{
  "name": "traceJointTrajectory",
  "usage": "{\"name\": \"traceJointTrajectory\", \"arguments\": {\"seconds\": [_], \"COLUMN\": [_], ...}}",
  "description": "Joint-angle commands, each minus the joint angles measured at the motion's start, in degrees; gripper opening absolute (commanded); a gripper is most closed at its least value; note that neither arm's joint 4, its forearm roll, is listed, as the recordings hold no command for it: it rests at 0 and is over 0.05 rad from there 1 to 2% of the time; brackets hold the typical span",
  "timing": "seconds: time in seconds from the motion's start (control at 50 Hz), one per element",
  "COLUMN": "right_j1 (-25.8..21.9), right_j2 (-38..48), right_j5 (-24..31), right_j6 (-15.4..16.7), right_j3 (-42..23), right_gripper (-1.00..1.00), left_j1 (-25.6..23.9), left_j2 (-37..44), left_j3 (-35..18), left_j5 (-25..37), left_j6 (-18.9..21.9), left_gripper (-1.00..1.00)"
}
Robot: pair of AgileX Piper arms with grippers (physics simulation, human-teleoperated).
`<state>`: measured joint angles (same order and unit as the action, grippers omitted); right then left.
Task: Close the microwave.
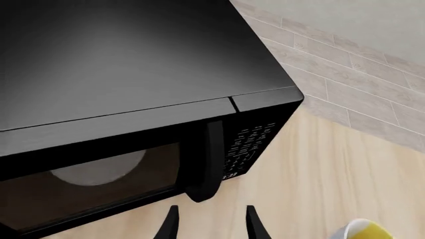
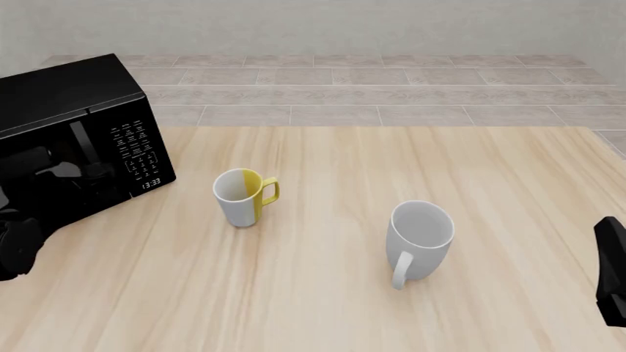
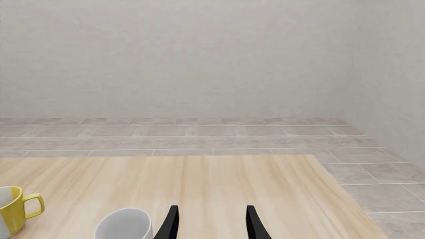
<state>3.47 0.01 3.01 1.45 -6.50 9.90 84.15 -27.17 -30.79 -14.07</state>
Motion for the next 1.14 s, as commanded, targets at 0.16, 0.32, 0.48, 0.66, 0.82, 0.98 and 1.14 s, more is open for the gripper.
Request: {"name": "traceJointTrajectory", "arguments": {"seconds": [0.16, 0.32, 0.48, 0.66, 0.82, 0.98, 1.14], "right_j1": [-0.4, -0.6, -0.7, -0.7, -0.8, -1.0, -1.0], "right_j2": [0.0, 0.0, 0.0, 0.0, 0.0, 0.0, 0.0], "right_j5": [0.0, 0.0, -0.1, -0.3, -0.5, -0.1, -0.1], "right_j6": [0.0, 0.1, 0.4, 0.4, 0.2, 0.3, 0.2], "right_j3": [0.0, -0.1, -0.2, 0.0, 0.2, 0.0, 0.0], "right_gripper": [1.0, 1.0, 1.0, 1.0, 1.0, 1.0, 1.0], "left_j1": [-3.0, -4.4, -5.8, -6.4, -9.5, -10.9, -11.2], "left_j2": [-26.4, -39.1, -51.7, -63.6, -76.5, -82.3, -84.1], "left_j3": [11.1, 12.4, 13.2, 13.7, 12.8, 12.2, 14.3], "left_j5": [9.7, 18.4, 27.3, 34.9, 45.9, 51.2, 50.2], "left_j6": [1.6, 2.4, 4.3, 9.2, 12.0, 13.4, 14.7], "left_gripper": [1.0, 1.0, 1.0, 1.0, 1.0, 1.0, 1.0]}}
